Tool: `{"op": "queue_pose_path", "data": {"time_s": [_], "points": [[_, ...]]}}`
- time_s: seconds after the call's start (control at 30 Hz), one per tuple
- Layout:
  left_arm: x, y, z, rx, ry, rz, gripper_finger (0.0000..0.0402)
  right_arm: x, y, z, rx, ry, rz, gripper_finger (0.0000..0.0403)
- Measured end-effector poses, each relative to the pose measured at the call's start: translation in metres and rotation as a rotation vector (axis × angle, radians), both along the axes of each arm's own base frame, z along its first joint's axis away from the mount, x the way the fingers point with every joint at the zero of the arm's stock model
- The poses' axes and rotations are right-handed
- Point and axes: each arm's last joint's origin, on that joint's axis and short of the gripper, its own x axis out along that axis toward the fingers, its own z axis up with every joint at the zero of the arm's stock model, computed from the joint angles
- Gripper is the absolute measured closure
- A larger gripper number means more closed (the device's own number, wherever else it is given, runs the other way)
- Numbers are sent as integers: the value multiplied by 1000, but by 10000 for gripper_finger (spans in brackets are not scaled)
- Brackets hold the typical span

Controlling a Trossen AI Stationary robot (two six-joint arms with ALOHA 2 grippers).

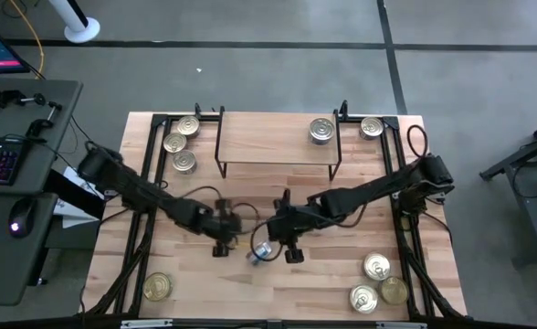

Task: Stack canned seafood by type on shelf
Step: Stack the blue tuna can on top of the blue tuna can on the shelf

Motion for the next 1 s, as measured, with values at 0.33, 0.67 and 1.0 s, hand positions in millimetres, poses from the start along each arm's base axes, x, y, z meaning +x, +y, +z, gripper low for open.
{"op": "queue_pose_path", "data": {"time_s": [0.33, 0.67, 1.0], "points": [[-57, -9, 37, -166, -280, 234, 401, 41, 9, -13, -123, 94, 263, 152], [-62, -23, 57, -217, -388, 255, 401, 64, 21, -39, -251, 99, 450, 89], [-55, -27, 88, -111, -548, 279, 401, 62, 18, -65, -298, 133, 428, 89]]}}
